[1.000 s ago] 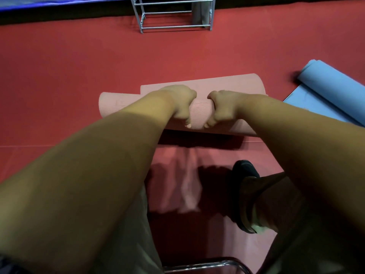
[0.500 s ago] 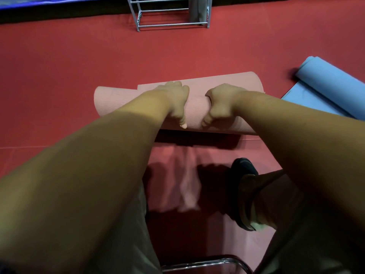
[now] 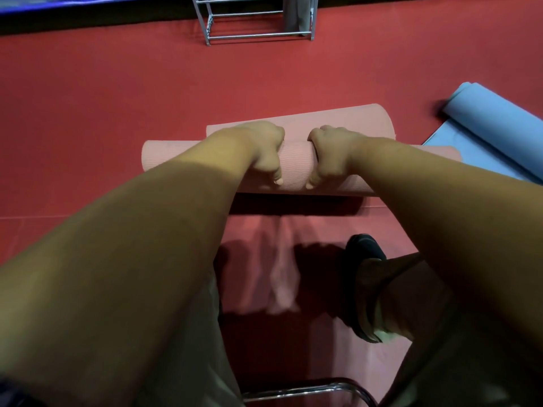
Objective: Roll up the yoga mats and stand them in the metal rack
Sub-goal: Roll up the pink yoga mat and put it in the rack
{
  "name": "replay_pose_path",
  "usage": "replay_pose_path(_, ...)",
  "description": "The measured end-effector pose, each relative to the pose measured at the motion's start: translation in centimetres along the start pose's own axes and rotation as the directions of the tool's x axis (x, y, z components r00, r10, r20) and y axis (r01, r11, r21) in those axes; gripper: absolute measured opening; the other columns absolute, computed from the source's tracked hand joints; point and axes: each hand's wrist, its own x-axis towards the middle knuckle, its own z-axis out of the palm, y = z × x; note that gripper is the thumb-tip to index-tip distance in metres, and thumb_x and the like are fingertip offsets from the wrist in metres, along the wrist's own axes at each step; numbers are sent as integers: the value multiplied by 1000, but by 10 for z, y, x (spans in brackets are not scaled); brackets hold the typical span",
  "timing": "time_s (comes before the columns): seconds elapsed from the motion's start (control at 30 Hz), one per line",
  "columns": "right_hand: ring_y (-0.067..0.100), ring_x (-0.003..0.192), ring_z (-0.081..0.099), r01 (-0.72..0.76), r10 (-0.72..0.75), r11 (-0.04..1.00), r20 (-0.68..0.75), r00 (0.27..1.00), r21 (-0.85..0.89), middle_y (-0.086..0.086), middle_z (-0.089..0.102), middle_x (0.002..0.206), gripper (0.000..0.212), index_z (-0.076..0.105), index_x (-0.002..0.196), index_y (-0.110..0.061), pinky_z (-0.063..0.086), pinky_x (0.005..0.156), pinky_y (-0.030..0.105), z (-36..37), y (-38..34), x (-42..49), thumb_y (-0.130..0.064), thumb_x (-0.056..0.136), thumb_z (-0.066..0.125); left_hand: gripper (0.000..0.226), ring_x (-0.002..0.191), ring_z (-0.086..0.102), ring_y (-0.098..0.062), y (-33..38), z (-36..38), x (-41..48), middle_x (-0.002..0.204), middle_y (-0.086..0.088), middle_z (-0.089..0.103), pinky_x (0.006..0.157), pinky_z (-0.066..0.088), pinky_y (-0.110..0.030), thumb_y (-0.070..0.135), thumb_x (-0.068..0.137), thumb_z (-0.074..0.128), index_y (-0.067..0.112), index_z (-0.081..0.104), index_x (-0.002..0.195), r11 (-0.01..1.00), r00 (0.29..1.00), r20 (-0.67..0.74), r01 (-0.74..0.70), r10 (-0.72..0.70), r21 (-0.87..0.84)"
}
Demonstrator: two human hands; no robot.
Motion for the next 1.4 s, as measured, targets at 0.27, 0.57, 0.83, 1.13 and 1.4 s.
replay_pose_path(0.27,27,83,68,-39,38,999,43,998,22,2,72,86,61,69,91,-22,61,78,37,-2,4,0,-63,54,94,96,122,57,-35,5,10,2,134,-9,57,99,54,-51,61,58,98,17,53,130,994,997,-11,-74,75,86)
replay_pose_path(0.57,37,115,61,29,-28,999,43,999,-36,13,65,129,96,56,133,-16,56,99,46,2,-1,4,-64,59,94,71,97,63,-31,4,3,-1,105,-1,62,85,59,-42,55,59,98,24,56,107,994,996,-22,-86,87,64)
replay_pose_path(0.83,34,92,68,15,-15,1000,48,999,-8,11,74,103,77,69,113,-13,56,78,35,5,0,3,-60,58,97,80,107,64,-32,3,7,3,124,-6,66,93,58,-47,51,62,95,25,55,127,992,994,24,-106,104,68)
replay_pose_path(1.13,33,102,67,9,-14,997,66,998,81,10,72,115,86,64,124,-13,58,92,40,7,4,6,-66,63,93,82,121,61,-35,8,4,-1,132,-8,60,92,52,-43,48,66,97,18,55,129,983,993,-39,-108,114,147)
replay_pose_path(1.4,37,113,63,43,-41,998,-33,999,48,17,62,130,97,58,131,-7,56,94,42,6,-4,1,-55,58,99,77,109,62,-35,0,0,3,126,-8,64,96,56,-47,42,70,95,20,51,129,998,998,63,-22,18,54)
